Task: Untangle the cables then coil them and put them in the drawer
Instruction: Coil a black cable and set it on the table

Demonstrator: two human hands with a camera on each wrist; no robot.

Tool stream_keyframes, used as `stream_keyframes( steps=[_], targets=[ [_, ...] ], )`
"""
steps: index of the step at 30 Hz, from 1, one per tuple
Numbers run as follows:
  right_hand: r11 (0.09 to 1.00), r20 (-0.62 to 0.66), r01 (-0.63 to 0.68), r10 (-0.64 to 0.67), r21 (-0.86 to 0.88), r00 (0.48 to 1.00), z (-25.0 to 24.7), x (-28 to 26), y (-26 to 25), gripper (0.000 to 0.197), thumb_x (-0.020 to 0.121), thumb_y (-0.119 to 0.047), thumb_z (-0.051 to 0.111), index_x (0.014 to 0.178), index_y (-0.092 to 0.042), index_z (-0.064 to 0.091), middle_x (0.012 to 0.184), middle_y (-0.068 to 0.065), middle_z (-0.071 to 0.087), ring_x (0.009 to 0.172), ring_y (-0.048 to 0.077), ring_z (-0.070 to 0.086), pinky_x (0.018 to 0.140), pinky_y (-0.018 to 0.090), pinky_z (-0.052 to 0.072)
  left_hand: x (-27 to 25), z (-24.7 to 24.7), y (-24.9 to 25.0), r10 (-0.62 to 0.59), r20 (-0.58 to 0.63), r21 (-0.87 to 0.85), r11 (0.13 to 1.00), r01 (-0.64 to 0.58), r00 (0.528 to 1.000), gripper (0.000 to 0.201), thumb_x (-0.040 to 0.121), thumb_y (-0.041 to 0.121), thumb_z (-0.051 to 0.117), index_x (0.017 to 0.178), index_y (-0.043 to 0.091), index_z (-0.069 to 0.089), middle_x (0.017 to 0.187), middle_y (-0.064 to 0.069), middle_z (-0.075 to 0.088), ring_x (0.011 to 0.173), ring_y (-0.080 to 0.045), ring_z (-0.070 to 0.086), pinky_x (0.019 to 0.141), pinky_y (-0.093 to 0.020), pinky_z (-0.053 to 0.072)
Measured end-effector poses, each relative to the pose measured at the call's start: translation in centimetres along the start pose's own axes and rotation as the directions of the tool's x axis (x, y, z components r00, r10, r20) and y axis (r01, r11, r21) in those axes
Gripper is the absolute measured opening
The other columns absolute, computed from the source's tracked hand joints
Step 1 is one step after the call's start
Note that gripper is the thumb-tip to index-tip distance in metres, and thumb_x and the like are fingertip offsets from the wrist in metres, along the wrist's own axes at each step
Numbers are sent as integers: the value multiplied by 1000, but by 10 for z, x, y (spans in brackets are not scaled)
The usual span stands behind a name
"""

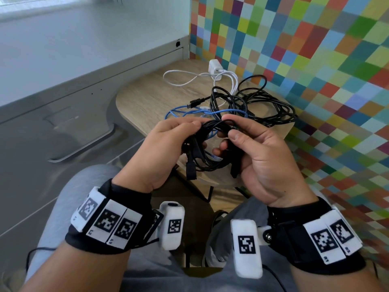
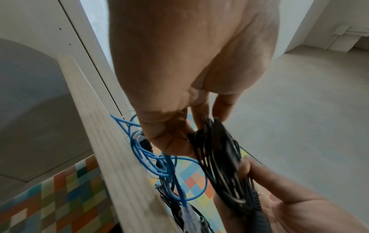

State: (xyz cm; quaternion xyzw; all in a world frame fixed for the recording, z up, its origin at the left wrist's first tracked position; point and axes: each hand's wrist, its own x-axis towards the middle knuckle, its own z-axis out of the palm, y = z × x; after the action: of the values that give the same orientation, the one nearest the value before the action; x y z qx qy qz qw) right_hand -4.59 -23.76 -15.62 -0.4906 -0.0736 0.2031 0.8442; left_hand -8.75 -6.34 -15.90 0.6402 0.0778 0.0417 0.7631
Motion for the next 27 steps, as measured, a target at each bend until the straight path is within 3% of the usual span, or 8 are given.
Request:
stream_keyframes(
  steps=[4, 7, 11, 14, 16, 19, 22, 27],
  targets=[
    [1000, 1, 6, -6, -3, 1000, -1, 0, -1, 37, 83, -6, 62, 119, -1, 67, 86, 13, 72, 67, 17, 62, 69, 35, 61, 0, -6, 1, -27, 80, -109, 993, 36, 996, 40, 102, 6, 35, 123, -5, 67, 105, -27, 69, 99, -36, 67, 95, -49, 54],
    [1000, 10, -8, 8, 6, 1000, -2, -1, -4, 40, 85, -5, 61, 123, 0, 66, 87, 13, 70, 65, 17, 58, 61, 33, 56, 0, -10, 4, -45, 164, -152, 986, 70, 985, 42, 99, 11, 38, 128, -5, 64, 94, -20, 67, 90, -28, 66, 83, -37, 56],
    [1000, 55, -20, 19, 13, 998, -4, -3, -8, 36, 84, -5, 62, 120, -3, 69, 88, 15, 68, 61, 14, 53, 56, 28, 52, -1, -10, 6, -57, 193, -278, 954, 110, 980, 38, 89, 12, 46, 113, 0, 71, 92, -10, 76, 83, -17, 73, 75, -27, 59],
    [1000, 119, -14, 13, 7, 993, -6, -3, -8, 37, 81, -2, 70, 118, -6, 72, 87, 17, 66, 62, 13, 54, 58, 27, 53, 0, -12, 3, -12, 136, -304, 951, 53, 991, 31, 90, 3, 52, 111, -1, 74, 107, -18, 75, 93, -23, 72, 89, -34, 60],
    [1000, 151, -7, 11, -26, 988, -8, -2, -7, 39, 78, 0, 73, 115, -9, 75, 87, 22, 58, 62, 14, 55, 59, 28, 53, 1, -13, 3, 9, 58, -275, 961, 7, 998, 25, 88, 0, 59, 104, 2, 77, 105, -16, 76, 91, -23, 72, 95, -36, 57],
    [999, 149, -1, 8, -47, 989, -9, -1, -8, 36, 80, 4, 67, 112, -9, 75, 85, 19, 50, 60, 14, 51, 66, 32, 57, 5, -15, 5, 56, -53, -241, 968, -67, 997, 23, 81, 0, 62, 94, 7, 81, 94, -13, 78, 82, -20, 72, 87, -32, 59],
    [999, 172, -8, 16, -49, 985, -10, 0, -7, 36, 85, 3, 64, 119, -7, 71, 80, 9, 56, 61, 13, 50, 84, 37, 59, 6, -15, 8, 98, -135, -211, 969, -125, 986, 27, 90, -8, 57, 92, 7, 80, 83, -10, 77, 73, -17, 70, 80, -28, 59],
    [1000, 152, 1, 0, -9, 988, -10, 0, -6, 39, 87, -7, 65, 126, -7, 67, 80, 0, 66, 73, 16, 58, 78, 27, 52, 7, -12, 8, 88, -210, -128, 985, -116, 974, 23, 96, -9, 55, 101, 3, 74, 77, -5, 75, 67, -15, 66, 68, -23, 57]
  ],
)
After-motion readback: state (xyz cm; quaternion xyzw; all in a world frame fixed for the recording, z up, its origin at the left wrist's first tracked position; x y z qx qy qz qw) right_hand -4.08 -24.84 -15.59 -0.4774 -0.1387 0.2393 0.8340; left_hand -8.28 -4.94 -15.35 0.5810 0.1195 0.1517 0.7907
